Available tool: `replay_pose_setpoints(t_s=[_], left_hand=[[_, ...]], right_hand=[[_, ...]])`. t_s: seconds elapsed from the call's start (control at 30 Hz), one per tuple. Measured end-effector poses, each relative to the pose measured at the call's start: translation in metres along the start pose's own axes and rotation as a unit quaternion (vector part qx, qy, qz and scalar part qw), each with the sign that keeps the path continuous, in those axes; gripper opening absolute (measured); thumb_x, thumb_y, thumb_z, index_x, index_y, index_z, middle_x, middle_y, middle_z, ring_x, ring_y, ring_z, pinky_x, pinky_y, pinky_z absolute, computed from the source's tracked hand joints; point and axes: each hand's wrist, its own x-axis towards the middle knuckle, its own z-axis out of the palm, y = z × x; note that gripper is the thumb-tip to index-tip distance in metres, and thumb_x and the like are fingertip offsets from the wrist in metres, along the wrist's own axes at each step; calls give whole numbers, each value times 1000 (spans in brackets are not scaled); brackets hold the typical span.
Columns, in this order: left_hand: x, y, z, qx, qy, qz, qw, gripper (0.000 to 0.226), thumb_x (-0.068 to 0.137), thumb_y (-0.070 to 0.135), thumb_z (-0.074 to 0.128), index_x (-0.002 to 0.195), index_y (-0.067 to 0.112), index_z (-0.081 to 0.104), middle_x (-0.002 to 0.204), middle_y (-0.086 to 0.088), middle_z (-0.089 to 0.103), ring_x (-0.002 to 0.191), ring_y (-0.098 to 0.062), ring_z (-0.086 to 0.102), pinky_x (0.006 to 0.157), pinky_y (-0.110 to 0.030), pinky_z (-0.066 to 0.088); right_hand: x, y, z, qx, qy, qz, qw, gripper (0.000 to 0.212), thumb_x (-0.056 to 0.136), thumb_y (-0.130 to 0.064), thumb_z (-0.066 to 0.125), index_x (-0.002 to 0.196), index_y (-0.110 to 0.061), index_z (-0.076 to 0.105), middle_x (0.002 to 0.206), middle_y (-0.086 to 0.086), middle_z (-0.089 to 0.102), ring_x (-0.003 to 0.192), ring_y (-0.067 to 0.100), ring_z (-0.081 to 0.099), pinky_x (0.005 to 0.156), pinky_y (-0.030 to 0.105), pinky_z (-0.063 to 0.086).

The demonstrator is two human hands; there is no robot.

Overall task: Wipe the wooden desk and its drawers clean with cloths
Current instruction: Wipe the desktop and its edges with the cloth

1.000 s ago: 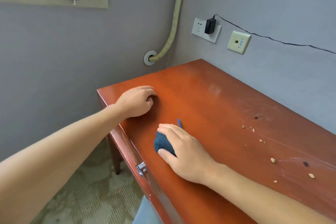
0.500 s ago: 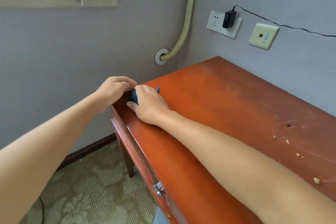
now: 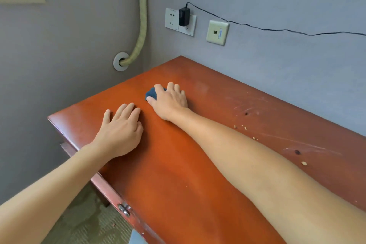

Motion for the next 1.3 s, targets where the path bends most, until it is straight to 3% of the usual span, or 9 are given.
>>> replay_pose_setpoints(t_s=[0.17, 0.3, 0.47, 0.57, 0.63, 0.73, 0.9, 1.17, 1.3], left_hand=[[6, 46, 0, 11, -49, 14, 999, 79, 102, 67, 17, 165, 18, 13, 175, 3, 2, 161, -20, -4, 127, -56, -2], [4, 55, 3, 39, -64, 29, 997, 103, 88, 84, 8, 166, 18, 4, 174, 5, -7, 160, -16, -10, 125, -59, -6], [16, 62, 4, 43, -76, 37, 995, 85, 95, 76, 17, 166, 29, 4, 174, 13, -7, 160, -18, -9, 122, -66, -4], [27, 86, 9, 41, -74, 73, 994, 89, 86, 77, 5, 165, 36, 5, 174, 13, -3, 161, -21, -6, 124, -63, -4], [36, 108, 12, 34, -75, 91, 992, 80, 95, 75, 12, 165, 37, 6, 174, 14, -3, 161, -21, -6, 124, -63, -4], [50, 135, 18, 36, -71, 107, 991, 74, 99, 72, 13, 165, 39, 1, 174, 14, -6, 161, -21, -9, 121, -67, -6], [58, 136, 28, 46, -60, 112, 991, 73, 97, 75, 6, 163, 46, -5, 173, 13, -10, 160, -22, -13, 120, -68, -9], [58, 135, 26, 49, -59, 114, 991, 72, 96, 76, 3, 161, 50, -10, 173, 13, -13, 160, -23, -15, 121, -68, -9], [58, 136, 27, 54, -59, 114, 990, 72, 95, 77, 3, 161, 50, -10, 173, 13, -13, 160, -23, -15, 121, -68, -8]], right_hand=[[-68, 44, -16, 0, 0, -62, 998, 43, 103, -54, 42, 132, -22, 47, 124, 10, 48, 116, 31, 45, 92, 43, 41], [-115, 83, -37, 71, -62, -111, 989, 50, 101, -54, 49, 144, -29, 44, 120, 1, 42, 115, 23, 43, 90, 40, 45], [-75, 125, -53, 74, -90, -89, 989, 47, 94, -52, 60, 137, -31, 57, 127, -7, 48, 114, 20, 54, 90, 38, 48], [-26, 155, -48, 26, -42, 31, 998, 44, 94, -48, 61, 132, -25, 57, 126, 0, 59, 116, 26, 59, 86, 38, 50], [-11, 166, -42, 43, 11, 97, 994, 45, 94, -43, 63, 132, -23, 53, 127, 3, 63, 115, 29, 61, 83, 37, 50], [-20, 158, -36, 32, 45, 43, 998, 36, 92, -40, 65, 124, -24, 59, 118, 4, 67, 109, 29, 63, 81, 35, 48], [-44, 185, -50, 92, -11, -62, 994, 30, 88, -44, 70, 116, -35, 69, 109, -9, 69, 98, 15, 62, 83, 34, 50], [2, 307, -70, -2, -10, 219, 976, 13, 81, -27, 70, 93, -22, 73, 96, 5, 71, 90, 27, 66, 74, 34, 56], [2, 273, -67, 25, 1, 181, 983, 14, 80, -27, 69, 94, -26, 74, 93, 3, 71, 90, 26, 66, 66, 30, 49]])
